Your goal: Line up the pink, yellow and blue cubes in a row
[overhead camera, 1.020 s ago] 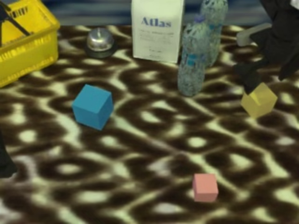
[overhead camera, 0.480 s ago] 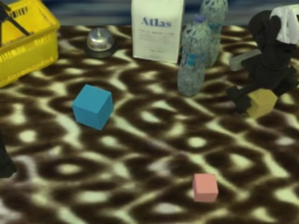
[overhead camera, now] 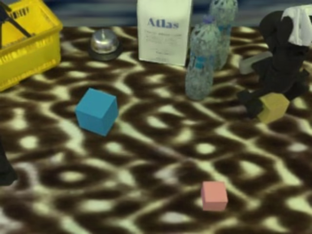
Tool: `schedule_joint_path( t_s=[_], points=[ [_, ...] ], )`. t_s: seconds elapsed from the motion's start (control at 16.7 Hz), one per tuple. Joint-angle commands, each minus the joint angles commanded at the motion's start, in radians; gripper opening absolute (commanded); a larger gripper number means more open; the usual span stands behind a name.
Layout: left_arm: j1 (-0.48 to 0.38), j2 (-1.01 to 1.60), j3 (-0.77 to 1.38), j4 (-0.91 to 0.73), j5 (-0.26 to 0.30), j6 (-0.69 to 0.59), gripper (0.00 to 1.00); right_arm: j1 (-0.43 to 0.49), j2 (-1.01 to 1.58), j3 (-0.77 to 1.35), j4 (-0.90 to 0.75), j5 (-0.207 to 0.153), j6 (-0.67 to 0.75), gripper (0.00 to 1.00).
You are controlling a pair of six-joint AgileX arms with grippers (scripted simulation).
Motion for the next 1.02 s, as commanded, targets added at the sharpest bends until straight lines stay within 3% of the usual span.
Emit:
schedule_joint_path(
  t_s=[0.48, 1.02],
  points=[
    [0.0, 0.0, 0.0, 0.0, 0.0, 0.0, 1.0, 0.0, 0.0, 0.0, 0.0, 0.0, 0.0, 0.02],
    [0.0, 0.0, 0.0, 0.0, 0.0, 0.0, 1.0, -0.002, -0.02, 0.003, -0.007, -0.005, 0.004, 0.0]
  ],
)
